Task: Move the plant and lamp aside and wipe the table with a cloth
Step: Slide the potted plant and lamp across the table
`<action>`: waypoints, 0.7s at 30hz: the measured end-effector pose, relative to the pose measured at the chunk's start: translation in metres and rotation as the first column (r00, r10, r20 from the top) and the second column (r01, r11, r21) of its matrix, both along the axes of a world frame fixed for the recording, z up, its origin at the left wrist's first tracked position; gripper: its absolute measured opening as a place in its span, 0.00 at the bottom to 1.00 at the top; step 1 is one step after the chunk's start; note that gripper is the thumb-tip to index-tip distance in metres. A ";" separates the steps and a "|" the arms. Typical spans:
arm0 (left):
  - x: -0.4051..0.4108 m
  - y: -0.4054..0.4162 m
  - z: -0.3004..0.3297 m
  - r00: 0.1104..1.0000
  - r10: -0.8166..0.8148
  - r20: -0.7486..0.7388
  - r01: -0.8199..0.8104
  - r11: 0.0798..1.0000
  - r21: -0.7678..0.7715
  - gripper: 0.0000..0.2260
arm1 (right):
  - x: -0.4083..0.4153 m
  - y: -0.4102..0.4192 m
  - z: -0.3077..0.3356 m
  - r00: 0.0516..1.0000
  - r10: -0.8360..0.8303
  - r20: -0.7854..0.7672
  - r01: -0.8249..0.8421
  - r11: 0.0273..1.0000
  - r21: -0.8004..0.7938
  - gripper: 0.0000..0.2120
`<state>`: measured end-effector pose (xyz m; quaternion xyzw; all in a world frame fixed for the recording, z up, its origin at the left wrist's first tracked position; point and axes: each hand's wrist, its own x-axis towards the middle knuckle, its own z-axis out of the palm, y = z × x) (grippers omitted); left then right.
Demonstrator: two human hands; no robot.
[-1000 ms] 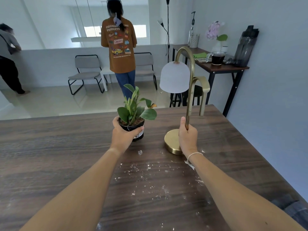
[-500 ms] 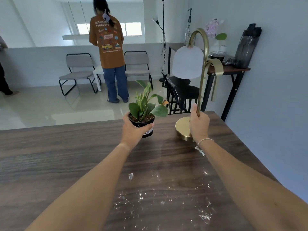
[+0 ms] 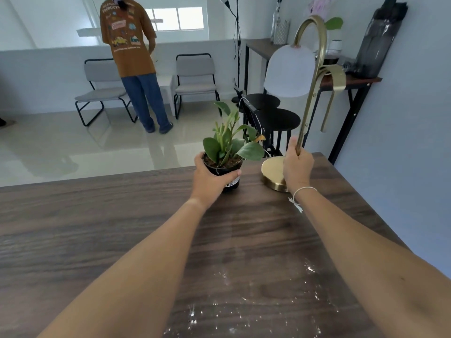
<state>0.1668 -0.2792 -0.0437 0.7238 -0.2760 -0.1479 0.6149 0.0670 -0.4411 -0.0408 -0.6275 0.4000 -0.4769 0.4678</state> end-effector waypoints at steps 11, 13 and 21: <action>-0.008 0.002 -0.002 0.999 -0.037 0.005 0.037 0.999 0.041 0.42 | -0.005 -0.002 -0.005 0.998 0.046 -0.032 -0.044 0.998 0.055 0.23; -0.012 0.008 0.001 0.999 -0.049 -0.008 0.049 0.997 0.064 0.45 | -0.012 0.002 -0.002 0.993 0.098 -0.067 -0.093 0.993 0.066 0.21; -0.047 0.042 0.031 0.996 -0.043 -0.079 0.053 0.991 0.121 0.50 | -0.067 0.034 0.008 0.977 0.170 -0.128 -0.161 0.984 0.079 0.16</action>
